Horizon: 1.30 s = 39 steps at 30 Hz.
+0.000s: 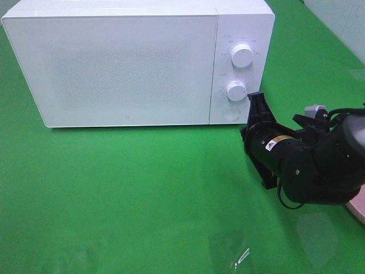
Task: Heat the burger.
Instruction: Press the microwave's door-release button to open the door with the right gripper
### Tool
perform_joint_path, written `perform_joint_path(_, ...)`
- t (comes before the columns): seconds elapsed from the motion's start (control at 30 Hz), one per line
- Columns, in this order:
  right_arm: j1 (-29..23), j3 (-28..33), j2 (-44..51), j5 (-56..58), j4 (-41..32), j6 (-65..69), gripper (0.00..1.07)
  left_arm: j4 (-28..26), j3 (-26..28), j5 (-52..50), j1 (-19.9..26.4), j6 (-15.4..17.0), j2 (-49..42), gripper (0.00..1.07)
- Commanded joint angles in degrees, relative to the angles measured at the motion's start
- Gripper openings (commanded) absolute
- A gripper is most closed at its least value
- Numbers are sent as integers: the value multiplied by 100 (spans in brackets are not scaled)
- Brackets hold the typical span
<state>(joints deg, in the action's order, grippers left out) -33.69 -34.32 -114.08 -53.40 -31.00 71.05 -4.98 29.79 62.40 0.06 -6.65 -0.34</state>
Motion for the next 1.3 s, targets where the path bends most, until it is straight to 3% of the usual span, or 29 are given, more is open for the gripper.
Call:
perform_joint_path(0.03,229,-344,-206,155,281,74,0,6,-17,-103,-6,0,-97,98)
perform_joint_path(0.97,372,-1473,-705,275,504,97,0,6,-17,-103,-6,0,-97,98)
perform_joint_path(1.3,435,-1696,-877,-636,372,-292,0,6,-17,-103,-6,0,-97,98)
